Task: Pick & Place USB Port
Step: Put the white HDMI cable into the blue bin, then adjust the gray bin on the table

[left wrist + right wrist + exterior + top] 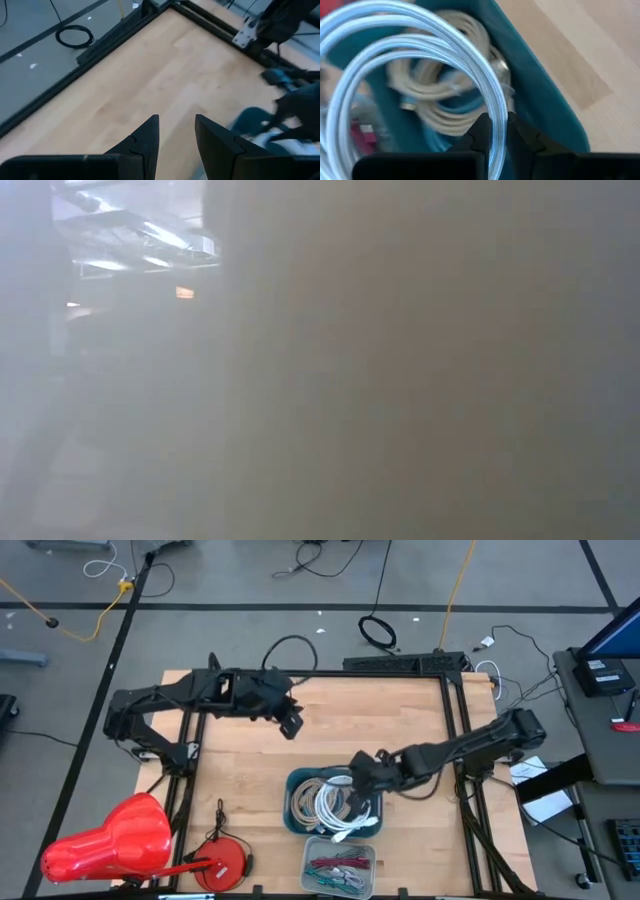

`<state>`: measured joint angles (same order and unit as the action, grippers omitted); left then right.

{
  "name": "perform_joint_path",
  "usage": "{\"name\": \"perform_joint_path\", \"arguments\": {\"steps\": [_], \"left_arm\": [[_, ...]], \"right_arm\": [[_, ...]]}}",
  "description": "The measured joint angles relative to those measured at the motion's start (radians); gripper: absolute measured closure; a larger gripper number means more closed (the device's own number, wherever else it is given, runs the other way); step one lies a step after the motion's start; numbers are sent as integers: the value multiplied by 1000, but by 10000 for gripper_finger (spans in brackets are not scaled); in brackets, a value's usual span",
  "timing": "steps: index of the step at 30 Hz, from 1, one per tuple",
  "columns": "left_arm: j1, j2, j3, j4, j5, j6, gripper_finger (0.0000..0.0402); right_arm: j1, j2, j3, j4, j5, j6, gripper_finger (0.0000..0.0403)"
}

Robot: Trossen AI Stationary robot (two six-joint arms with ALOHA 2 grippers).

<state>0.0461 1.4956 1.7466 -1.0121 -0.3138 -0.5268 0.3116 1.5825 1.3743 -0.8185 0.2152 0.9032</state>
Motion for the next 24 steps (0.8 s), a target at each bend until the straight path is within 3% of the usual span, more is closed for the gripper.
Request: {"name": "perform_joint_path", "arguments": {"steps": [3,10,15,24], "left_arm": [[-60,0,0,19,-42,-42,275],[-173,0,0,25,-127,-130,275],[-228,0,0,22,-152,-164,275],[-258,0,1,23,-185,-186,275]], "right_arm": [[13,68,1,-61,50,4,372],[22,209,1,-87,57,9,373],[24,236,1,-80,54,6,373],[23,101,0,-98,151,-2,271]]}}
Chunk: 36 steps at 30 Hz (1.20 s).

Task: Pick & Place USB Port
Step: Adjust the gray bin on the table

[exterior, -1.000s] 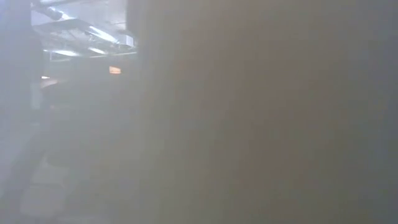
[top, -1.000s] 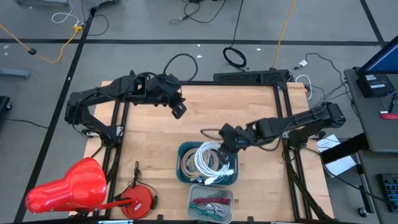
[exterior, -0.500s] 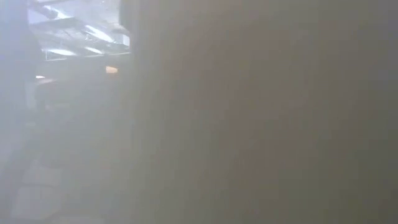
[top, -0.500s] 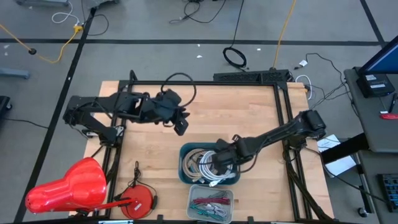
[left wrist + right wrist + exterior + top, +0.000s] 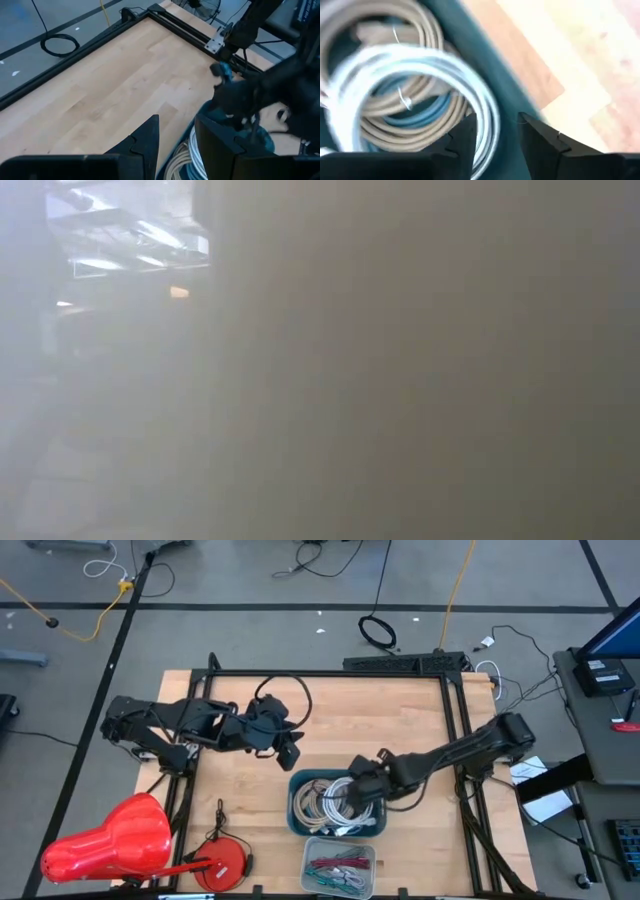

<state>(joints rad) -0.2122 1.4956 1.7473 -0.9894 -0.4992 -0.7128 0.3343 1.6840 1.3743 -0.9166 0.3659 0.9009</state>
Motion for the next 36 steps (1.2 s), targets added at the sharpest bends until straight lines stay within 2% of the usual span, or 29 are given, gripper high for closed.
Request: {"name": "perform_joint_path", "arguments": {"steps": [5,10,14,19,22,24,27,30,36], "left_arm": [[-6,0,0,0,-1,0,275],[-4,6,1,-11,-32,43,275],[30,14,-11,-62,-67,39,280],[55,26,-104,-64,59,19,332],[37,21,-189,-62,84,1,380],[30,23,-249,-61,85,-23,395],[20,25,-305,-56,130,-53,398],[-11,23,-336,-53,172,-78,398],[-60,23,-346,-53,174,-136,399]], "right_arm": [[0,-104,0,25,32,-1,262],[2,-183,0,69,97,8,283],[-9,-195,0,54,159,44,320],[-2,-179,1,-14,54,79,391],[54,-172,0,-60,49,130,397],[89,-177,0,-60,48,163,400],[160,-180,0,-35,44,212,402],[236,-187,0,0,-14,276,402],[412,-177,0,52,-47,440,402]]}}
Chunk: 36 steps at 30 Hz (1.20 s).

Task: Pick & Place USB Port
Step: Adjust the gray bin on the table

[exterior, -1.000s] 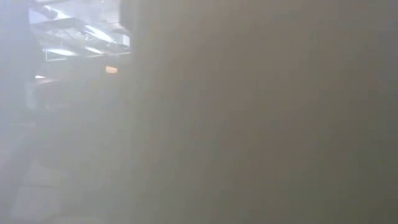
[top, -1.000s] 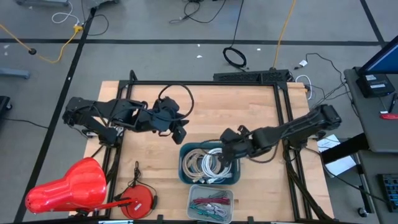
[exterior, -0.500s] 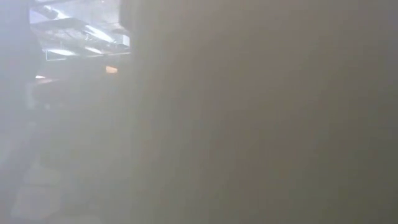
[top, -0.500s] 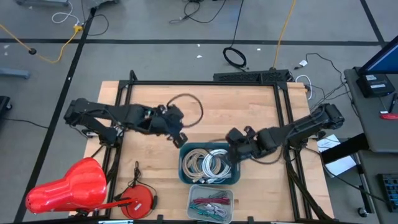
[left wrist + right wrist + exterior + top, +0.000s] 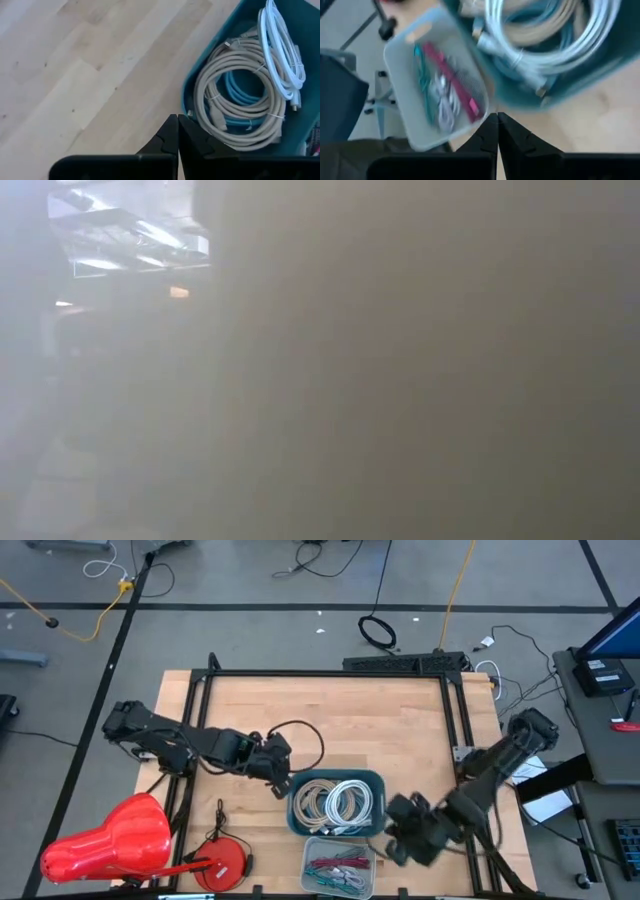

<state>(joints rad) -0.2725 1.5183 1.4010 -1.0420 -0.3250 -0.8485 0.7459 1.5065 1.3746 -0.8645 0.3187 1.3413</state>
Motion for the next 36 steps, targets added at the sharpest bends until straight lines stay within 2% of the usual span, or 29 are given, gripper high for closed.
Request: {"name": "perform_joint_path", "arguments": {"steps": [4,8,13,16,22,27,36], "left_arm": [[-33,0,0,20,-16,-50,400],[-71,-14,0,80,-42,-90,400],[-110,-33,-1,144,-95,-140,400],[-127,-44,3,194,-104,-148,400],[-181,-63,1,187,-144,-198,400],[-223,-79,2,191,-201,-234,400],[-254,-82,1,190,-226,-261,400]], "right_arm": [[97,54,0,22,6,104,403],[140,144,0,113,-7,131,403],[129,219,0,219,-26,51,403],[124,240,0,203,-38,31,403],[125,289,0,172,-112,18,403],[122,324,0,200,-110,6,403],[72,331,0,191,-61,-81,403]]}}
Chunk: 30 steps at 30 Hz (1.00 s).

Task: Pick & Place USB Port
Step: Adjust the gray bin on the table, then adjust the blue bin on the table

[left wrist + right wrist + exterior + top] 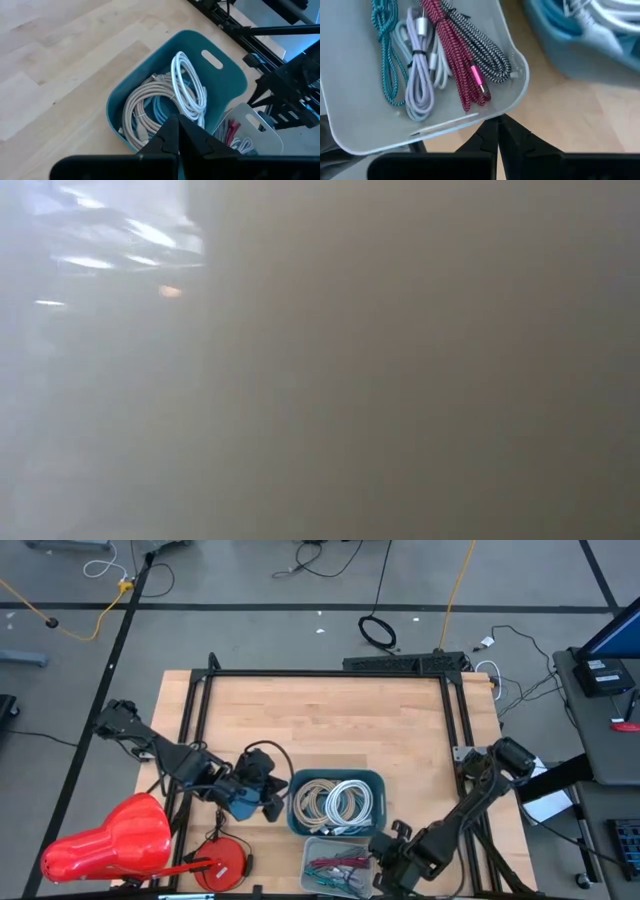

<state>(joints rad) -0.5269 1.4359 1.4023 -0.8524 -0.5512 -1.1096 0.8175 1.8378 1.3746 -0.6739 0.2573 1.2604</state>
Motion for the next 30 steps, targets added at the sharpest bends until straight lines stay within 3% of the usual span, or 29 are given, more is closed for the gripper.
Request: {"name": "perform_joint_path", "arguments": {"steps": [12,18,22,30], "left_arm": [[-32,0,0,-3,-23,-26,400],[-11,0,0,-41,-64,-19,401],[105,-5,0,-100,-57,41,401],[442,56,-2,18,216,342,401]], "right_arm": [[-52,0,0,5,30,-77,403],[-36,-13,0,3,7,-28,403],[-28,-58,5,3,42,-16,403],[-72,-191,7,-69,248,-15,403]]}}
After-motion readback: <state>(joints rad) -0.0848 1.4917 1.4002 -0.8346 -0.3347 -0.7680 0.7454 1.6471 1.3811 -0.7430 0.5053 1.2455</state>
